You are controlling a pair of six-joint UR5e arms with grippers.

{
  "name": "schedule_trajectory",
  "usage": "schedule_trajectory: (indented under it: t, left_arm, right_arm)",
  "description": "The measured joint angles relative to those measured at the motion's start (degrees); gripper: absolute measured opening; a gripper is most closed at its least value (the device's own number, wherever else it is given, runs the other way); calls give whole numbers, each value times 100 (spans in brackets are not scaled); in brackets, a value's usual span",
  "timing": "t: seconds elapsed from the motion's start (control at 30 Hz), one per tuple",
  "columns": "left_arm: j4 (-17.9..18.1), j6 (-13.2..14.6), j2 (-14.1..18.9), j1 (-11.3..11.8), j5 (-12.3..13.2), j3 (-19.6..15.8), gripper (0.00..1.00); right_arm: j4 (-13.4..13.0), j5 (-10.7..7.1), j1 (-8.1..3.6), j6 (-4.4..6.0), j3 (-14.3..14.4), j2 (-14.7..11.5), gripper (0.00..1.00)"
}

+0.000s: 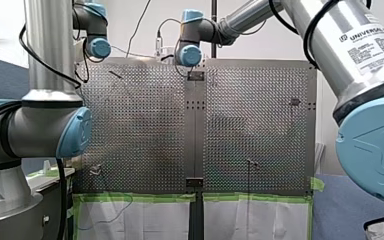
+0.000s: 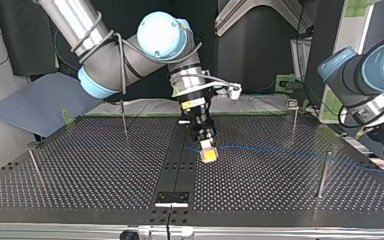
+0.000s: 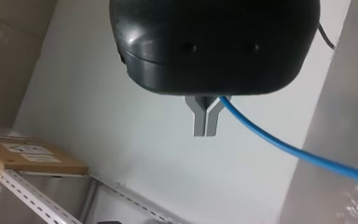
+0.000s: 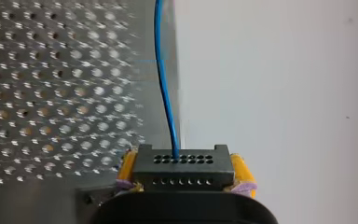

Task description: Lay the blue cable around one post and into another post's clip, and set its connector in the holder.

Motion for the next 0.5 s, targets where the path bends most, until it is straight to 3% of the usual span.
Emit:
schedule_trajectory:
  t: [0.5]
  left_arm:
    - [-269,-51,-776,188,471,610,0]
  right_arm:
    - [73,39,-12,-47,-856,341,0]
